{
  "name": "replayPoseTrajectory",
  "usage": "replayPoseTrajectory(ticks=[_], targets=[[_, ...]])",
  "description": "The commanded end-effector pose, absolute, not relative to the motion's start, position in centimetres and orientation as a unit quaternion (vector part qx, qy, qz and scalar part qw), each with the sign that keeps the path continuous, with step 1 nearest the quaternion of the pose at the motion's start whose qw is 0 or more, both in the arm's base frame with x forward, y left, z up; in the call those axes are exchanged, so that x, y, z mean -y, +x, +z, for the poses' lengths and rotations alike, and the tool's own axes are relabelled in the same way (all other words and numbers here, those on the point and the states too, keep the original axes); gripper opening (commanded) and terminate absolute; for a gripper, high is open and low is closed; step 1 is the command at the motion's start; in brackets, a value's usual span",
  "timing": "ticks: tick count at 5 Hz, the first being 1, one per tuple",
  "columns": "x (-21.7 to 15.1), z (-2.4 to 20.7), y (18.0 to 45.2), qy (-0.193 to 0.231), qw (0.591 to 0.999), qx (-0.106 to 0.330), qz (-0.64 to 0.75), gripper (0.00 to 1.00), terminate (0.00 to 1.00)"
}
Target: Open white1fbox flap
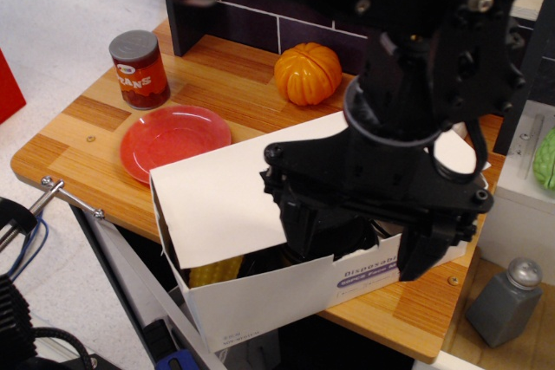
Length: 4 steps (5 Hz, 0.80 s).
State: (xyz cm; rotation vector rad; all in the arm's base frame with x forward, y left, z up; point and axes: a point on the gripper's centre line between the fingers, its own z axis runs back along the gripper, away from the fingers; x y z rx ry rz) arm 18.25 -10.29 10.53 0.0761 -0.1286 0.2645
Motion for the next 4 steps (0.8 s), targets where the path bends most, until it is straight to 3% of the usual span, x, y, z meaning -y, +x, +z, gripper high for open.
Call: replayPoseTrajectory(ticks=[1,4], targets=[[10.3,10.5,18.3,0.038,0.988,0.064,0.132,1.00,0.00],[9.8,12.3,19.8,0.144,0.988,0.038,-0.037,1.00,0.00]])
